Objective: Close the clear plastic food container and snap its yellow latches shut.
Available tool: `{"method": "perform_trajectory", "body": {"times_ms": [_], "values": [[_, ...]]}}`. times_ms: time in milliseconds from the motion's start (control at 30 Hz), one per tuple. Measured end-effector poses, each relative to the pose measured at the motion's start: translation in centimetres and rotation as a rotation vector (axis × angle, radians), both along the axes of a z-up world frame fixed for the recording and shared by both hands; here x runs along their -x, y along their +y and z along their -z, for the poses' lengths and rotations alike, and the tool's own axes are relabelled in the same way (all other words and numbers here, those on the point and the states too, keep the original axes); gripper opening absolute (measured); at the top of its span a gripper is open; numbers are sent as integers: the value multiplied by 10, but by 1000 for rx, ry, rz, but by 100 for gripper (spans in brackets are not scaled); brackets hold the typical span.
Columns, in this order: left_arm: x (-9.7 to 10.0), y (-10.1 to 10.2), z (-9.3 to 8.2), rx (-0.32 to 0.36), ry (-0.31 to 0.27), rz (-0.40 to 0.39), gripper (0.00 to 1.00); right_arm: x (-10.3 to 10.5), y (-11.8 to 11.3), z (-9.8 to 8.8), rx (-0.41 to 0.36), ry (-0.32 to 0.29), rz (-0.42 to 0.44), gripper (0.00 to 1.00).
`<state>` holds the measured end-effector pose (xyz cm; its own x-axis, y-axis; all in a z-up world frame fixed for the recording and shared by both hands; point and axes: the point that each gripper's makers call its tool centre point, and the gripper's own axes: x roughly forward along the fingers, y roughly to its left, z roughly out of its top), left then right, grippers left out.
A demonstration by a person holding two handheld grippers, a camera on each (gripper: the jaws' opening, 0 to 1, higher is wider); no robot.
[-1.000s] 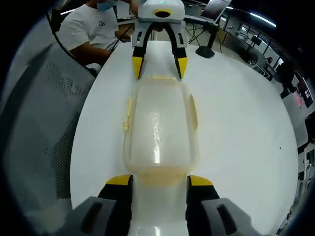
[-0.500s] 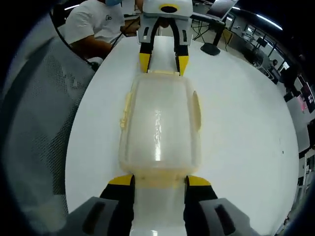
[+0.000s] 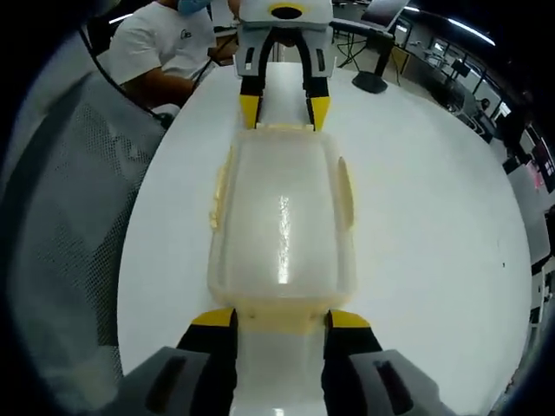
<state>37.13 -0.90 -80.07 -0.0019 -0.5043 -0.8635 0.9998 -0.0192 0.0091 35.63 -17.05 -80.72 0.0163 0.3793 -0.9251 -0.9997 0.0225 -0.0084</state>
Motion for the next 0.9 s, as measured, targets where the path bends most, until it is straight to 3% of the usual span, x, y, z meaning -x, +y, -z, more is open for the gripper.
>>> {"method": "perform_trajectory", "body": {"times_ms": [267, 667, 900], "values": [[6, -4, -9, 2, 4, -9, 36, -1, -3, -6, -3, -33, -17, 35], [7, -15, -45, -15, -13, -17, 36, 2, -15, -45, -63, -15, -24, 35], [7, -41, -74, 18, -19, -22, 36, 1, -40, -79, -51, -31, -34, 36]]}}
